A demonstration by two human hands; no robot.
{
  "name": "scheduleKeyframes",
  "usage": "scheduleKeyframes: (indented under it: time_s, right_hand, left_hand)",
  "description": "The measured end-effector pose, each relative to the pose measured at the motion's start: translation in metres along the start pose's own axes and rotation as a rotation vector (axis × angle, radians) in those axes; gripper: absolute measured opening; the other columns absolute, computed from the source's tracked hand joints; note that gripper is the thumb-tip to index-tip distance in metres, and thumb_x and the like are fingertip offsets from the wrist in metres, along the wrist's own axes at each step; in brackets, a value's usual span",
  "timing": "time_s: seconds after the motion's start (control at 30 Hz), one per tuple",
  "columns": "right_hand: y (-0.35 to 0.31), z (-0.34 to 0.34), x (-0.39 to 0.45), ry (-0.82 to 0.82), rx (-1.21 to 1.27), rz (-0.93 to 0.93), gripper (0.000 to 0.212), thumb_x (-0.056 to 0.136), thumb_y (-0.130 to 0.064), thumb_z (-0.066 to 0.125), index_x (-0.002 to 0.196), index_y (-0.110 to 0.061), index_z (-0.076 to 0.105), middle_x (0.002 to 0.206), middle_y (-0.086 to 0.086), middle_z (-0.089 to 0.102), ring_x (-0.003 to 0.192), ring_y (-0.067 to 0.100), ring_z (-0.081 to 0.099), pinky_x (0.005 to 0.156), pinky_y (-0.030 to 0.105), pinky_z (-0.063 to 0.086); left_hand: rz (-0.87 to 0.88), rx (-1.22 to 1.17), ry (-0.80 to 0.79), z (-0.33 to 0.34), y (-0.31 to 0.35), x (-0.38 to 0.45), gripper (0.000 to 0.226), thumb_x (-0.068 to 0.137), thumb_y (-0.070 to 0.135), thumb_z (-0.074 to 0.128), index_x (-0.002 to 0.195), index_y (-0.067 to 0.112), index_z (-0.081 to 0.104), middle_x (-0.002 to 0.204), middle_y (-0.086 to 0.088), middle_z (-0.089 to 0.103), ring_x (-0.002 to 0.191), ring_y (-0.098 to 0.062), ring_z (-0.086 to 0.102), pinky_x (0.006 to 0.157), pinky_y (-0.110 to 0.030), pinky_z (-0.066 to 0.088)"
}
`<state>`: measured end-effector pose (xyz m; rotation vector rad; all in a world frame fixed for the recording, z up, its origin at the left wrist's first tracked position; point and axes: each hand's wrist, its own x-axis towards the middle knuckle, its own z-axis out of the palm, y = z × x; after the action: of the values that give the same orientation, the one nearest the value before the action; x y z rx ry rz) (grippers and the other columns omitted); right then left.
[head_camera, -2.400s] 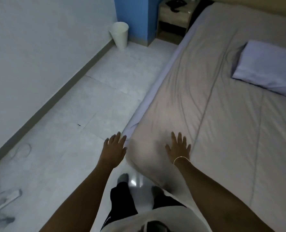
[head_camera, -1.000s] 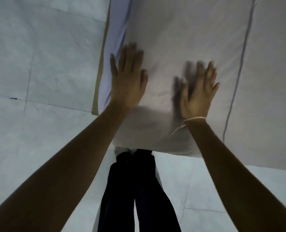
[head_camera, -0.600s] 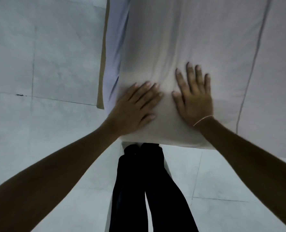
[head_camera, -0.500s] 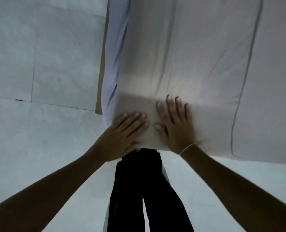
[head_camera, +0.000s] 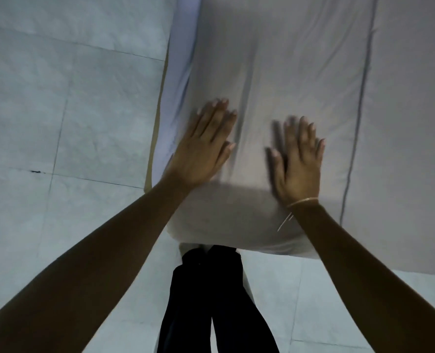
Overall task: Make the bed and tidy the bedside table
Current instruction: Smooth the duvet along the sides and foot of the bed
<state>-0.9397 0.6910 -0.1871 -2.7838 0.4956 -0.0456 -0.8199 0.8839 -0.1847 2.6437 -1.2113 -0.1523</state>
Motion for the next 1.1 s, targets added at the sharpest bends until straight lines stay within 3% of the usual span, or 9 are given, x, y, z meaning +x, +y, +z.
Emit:
scheduleKeyframes:
  time_s: [0.1,0.2,0.33,0.53,0.63,0.73,0.9,1.0,1.1]
  right_hand:
    - [0.016,0.007,0.014,-0.027,-0.044,0.17,0.057,0.101,-0.046,0.024,0.153,-0.027,0.01,0.162,0.007,0.007,0.149,0.026,0.002,0.12,0.052,0.006]
    - [0.003,0.019,-0.005,-0.06,-0.081,0.188,0.058,0.1,-0.046,0.024,0.153,-0.025,0.018,0.161,0.008,0.013,0.149,0.028,0.009,0.119,0.051,0.009]
    - [-0.022,0.032,-0.053,-0.127,-0.111,0.032,0.057,0.099,-0.043,0.031,0.151,-0.021,0.027,0.158,0.012,0.022,0.147,0.031,0.018,0.118,0.05,0.014]
    - [-0.031,0.028,-0.117,-0.358,-0.123,-0.194,0.059,0.099,-0.047,0.026,0.153,-0.023,0.02,0.16,0.01,0.019,0.147,0.031,0.016,0.117,0.052,0.016]
    - [-0.031,0.008,-0.145,-0.47,-0.114,-0.259,0.058,0.1,-0.042,0.03,0.153,-0.022,0.019,0.161,0.006,0.012,0.147,0.03,0.019,0.115,0.049,0.017]
    - [-0.029,-0.038,-0.141,-0.497,-0.122,-0.151,0.058,0.1,-0.046,0.014,0.154,-0.027,0.007,0.161,0.002,0.006,0.147,0.027,0.017,0.12,0.047,0.015]
    - [-0.051,-0.132,-0.081,-0.383,-0.132,0.004,0.057,0.101,-0.046,0.009,0.154,-0.024,0.007,0.149,0.005,0.041,0.131,0.028,0.049,0.114,0.04,0.006]
    - [-0.069,-0.193,-0.037,-0.311,-0.124,0.028,0.062,0.099,-0.054,0.003,0.152,-0.026,0.016,0.156,0.003,0.014,0.142,0.03,0.03,0.117,0.036,-0.006]
    - [-0.086,-0.244,-0.003,-0.237,-0.135,0.01,0.069,0.086,-0.061,-0.013,0.149,-0.035,-0.012,0.154,-0.003,-0.021,0.149,0.026,-0.008,0.116,0.04,-0.013]
  left_hand:
    - [-0.112,0.032,-0.045,0.012,0.007,0.012,0.061,0.1,0.044,0.028,0.15,0.009,0.019,0.156,-0.017,0.017,0.145,-0.032,0.013,0.118,-0.046,0.014]
    - [-0.123,0.034,-0.06,0.024,0.017,-0.014,0.06,0.1,0.044,0.026,0.15,0.012,0.019,0.158,-0.013,0.016,0.146,-0.027,0.01,0.119,-0.044,0.008]
    - [-0.098,0.072,-0.085,0.026,0.032,-0.06,0.059,0.101,0.044,0.025,0.149,0.011,0.025,0.155,-0.015,0.022,0.144,-0.029,0.019,0.118,-0.045,0.014]
    - [-0.057,-0.022,-0.213,0.02,0.043,-0.118,0.057,0.101,0.042,0.025,0.145,0.007,0.033,0.151,-0.017,0.033,0.14,-0.031,0.03,0.114,-0.049,0.025]
    - [-0.075,-0.164,-0.228,-0.005,0.05,-0.142,0.058,0.102,0.043,0.024,0.143,0.005,0.036,0.151,-0.013,0.031,0.141,-0.026,0.029,0.117,-0.04,0.02]
    - [-0.175,-0.224,-0.212,-0.05,0.056,-0.144,0.06,0.101,0.047,0.025,0.146,0.008,0.031,0.153,-0.007,0.026,0.143,-0.023,0.026,0.117,-0.031,0.014]
    - [-0.28,-0.092,-0.091,-0.143,0.056,-0.101,0.064,0.099,0.054,0.015,0.145,0.014,0.034,0.148,-0.007,0.039,0.134,-0.024,0.041,0.113,-0.028,0.007]
    - [-0.219,-0.046,0.047,-0.207,0.058,-0.057,0.066,0.1,0.052,0.014,0.138,0.01,0.046,0.141,-0.014,0.047,0.128,-0.029,0.048,0.112,-0.036,0.026]
    - [-0.161,0.0,0.09,-0.272,0.062,-0.016,0.061,0.099,0.045,0.02,0.125,0.007,0.06,0.132,-0.019,0.056,0.116,-0.035,0.058,0.092,-0.048,0.049]
